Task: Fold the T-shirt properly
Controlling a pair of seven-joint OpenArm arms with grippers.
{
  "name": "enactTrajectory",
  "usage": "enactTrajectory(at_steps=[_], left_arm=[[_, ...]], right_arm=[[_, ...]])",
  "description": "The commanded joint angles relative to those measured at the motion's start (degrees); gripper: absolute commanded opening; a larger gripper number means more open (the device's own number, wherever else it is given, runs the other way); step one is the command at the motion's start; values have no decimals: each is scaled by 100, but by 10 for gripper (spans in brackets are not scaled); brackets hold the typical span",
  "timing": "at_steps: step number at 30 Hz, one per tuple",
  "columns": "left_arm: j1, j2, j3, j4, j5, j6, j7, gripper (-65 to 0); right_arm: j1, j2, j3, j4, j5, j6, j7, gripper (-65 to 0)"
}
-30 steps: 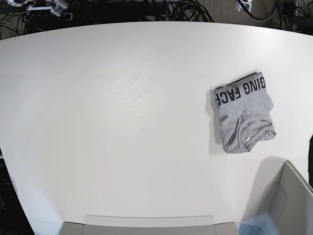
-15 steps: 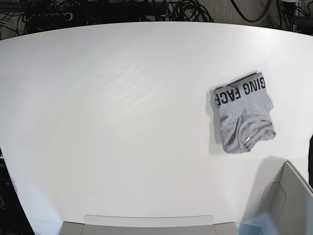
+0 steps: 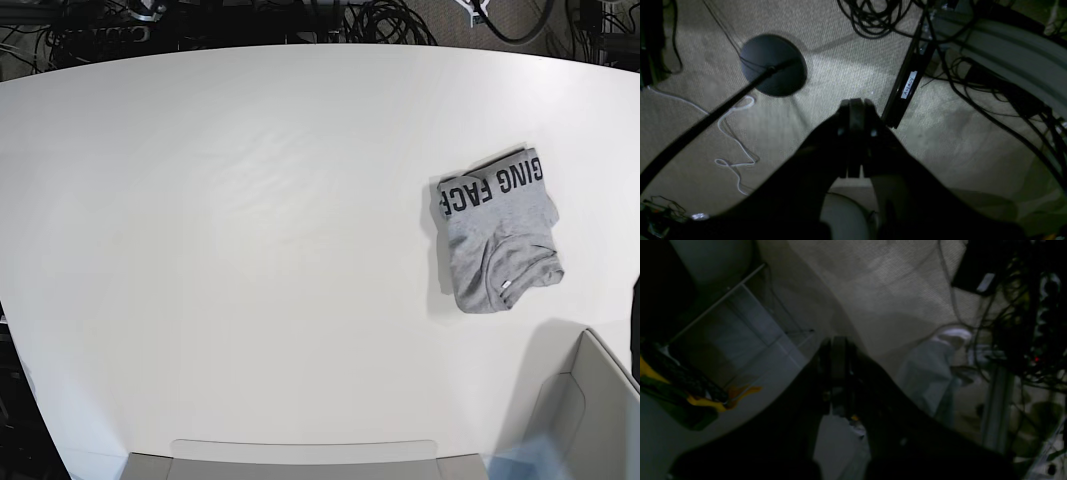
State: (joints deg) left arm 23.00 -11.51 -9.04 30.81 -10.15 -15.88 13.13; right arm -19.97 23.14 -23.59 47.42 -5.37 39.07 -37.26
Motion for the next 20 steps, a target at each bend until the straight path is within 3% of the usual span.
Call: enactTrajectory(at_steps=[1, 9, 15, 20], left_arm=[[-10, -14, -6, -114, 0, 10, -174, -650], [-467, 39, -24, -1019, 0, 10, -921, -650], [-582, 100, -24, -1046, 0, 10, -895, -650], [-591, 127, -24, -1046, 0, 10, -930, -650]], right_arm=[[58, 91, -80, 1, -13, 93, -33, -650], [612, 135, -775, -263, -22, 93, 161, -650], [779, 117, -1311, -1115, -22, 93, 1541, -650], [920, -41, -1364, -2047, -22, 93, 2649, -650]])
